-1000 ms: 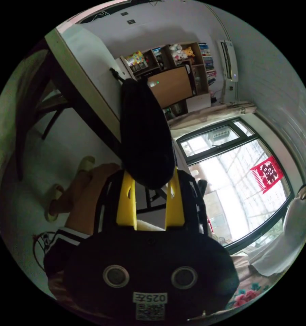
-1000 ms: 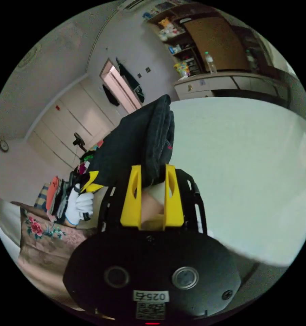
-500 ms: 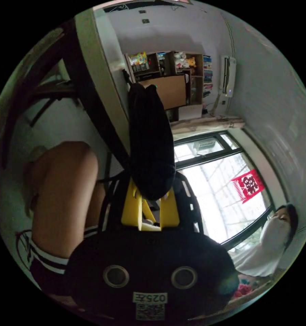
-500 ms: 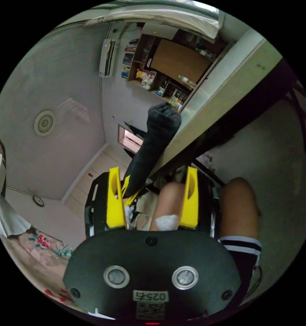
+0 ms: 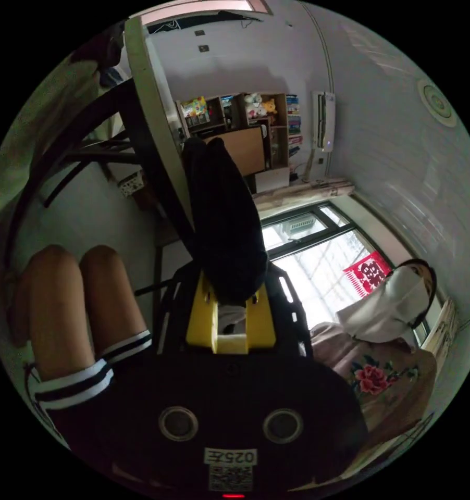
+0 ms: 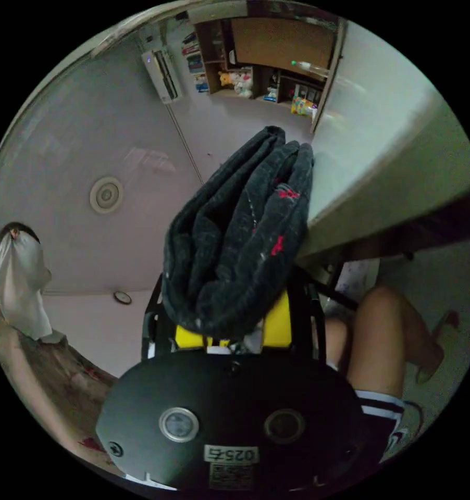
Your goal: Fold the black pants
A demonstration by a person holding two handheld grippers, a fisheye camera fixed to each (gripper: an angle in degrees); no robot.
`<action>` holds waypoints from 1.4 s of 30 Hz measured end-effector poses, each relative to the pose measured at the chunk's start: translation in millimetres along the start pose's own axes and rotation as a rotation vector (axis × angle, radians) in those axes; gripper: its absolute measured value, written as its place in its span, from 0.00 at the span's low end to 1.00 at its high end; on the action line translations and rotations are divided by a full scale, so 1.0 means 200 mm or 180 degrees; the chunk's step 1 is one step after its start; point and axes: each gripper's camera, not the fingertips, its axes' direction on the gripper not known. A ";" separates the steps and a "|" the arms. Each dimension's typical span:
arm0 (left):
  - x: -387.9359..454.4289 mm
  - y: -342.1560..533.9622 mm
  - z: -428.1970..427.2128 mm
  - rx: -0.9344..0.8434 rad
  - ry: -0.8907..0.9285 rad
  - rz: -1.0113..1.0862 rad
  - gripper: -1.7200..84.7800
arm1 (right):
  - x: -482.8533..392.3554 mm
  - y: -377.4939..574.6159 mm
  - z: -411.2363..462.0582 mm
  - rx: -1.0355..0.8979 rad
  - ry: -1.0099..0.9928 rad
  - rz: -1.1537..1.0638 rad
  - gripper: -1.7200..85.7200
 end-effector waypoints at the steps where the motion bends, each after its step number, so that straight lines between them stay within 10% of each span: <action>1: 0.04 -0.01 0.04 0.0030 0.0019 0.0039 0.07 | 0.01 -0.04 0.03 -0.0129 0.0033 -0.0076 0.22; 18: 1.34 -0.05 0.20 0.0325 0.0287 0.1436 0.06 | -0.20 -0.27 0.53 -0.1088 -0.0130 -0.0275 0.45; 28: 2.55 0.65 -0.41 0.2285 -0.1976 0.2166 0.07 | -0.33 0.47 2.29 -0.4103 -0.1769 0.0654 0.76; 35: 3.15 1.06 -0.89 0.4182 -0.3305 0.2042 0.07 | -1.30 1.69 3.39 -0.6007 -0.2090 -0.0514 0.88; 42: 3.85 1.04 -1.45 0.4912 -0.4362 0.2371 0.07 | -2.26 2.57 3.96 -0.6337 -0.3108 -0.0849 0.96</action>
